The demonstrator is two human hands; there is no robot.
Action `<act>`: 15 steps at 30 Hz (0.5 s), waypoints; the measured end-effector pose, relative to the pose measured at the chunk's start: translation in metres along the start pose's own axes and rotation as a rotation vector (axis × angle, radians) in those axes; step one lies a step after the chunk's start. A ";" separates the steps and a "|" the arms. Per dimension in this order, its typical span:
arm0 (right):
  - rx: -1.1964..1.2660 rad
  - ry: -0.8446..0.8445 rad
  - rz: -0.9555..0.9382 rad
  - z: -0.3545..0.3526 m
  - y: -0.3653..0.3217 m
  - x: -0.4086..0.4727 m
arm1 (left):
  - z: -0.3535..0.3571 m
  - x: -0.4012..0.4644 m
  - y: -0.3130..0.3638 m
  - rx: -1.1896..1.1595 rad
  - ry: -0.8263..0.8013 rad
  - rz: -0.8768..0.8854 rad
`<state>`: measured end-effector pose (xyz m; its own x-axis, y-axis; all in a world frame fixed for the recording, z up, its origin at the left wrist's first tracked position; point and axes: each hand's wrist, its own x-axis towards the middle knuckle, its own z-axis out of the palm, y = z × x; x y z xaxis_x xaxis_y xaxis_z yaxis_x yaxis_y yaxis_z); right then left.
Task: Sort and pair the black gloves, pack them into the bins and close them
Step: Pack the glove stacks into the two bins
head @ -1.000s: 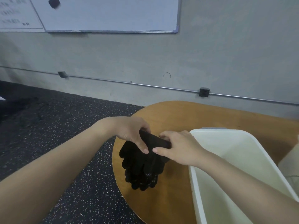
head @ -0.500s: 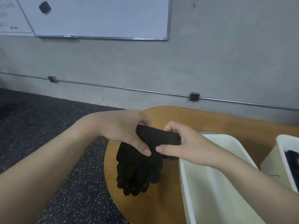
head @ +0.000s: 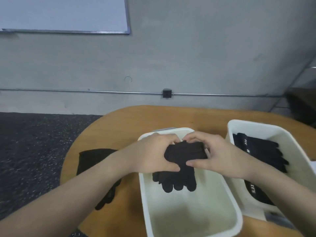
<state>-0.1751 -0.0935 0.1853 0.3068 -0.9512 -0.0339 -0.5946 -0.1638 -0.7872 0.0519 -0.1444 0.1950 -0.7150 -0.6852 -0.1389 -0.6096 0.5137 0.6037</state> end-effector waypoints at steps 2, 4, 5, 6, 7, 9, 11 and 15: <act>-0.210 -0.019 0.018 0.002 0.013 -0.002 | 0.013 0.013 -0.004 0.055 -0.064 -0.029; -0.383 -0.034 0.008 0.003 0.021 -0.001 | 0.019 0.023 -0.010 0.031 -0.113 -0.058; -0.453 -0.036 -0.008 0.003 0.024 -0.001 | 0.021 0.028 -0.012 0.022 -0.134 -0.066; -0.502 -0.039 -0.025 0.003 0.027 0.000 | 0.022 0.032 -0.015 0.020 -0.153 -0.071; -0.529 -0.045 -0.037 0.002 0.030 0.000 | 0.024 0.036 -0.017 0.018 -0.171 -0.078; -0.549 -0.056 -0.058 0.002 0.037 -0.001 | 0.027 0.044 -0.023 0.001 -0.196 -0.106; -0.566 -0.068 -0.089 0.005 0.045 -0.001 | 0.029 0.052 -0.030 -0.046 -0.230 -0.141; -0.511 -0.114 0.001 0.009 0.058 0.000 | 0.031 0.065 -0.043 -0.197 -0.321 -0.250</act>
<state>-0.2032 -0.1003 0.1339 0.3681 -0.9215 -0.1240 -0.8731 -0.2968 -0.3868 0.0213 -0.1950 0.1361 -0.6433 -0.5646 -0.5171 -0.7223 0.2236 0.6544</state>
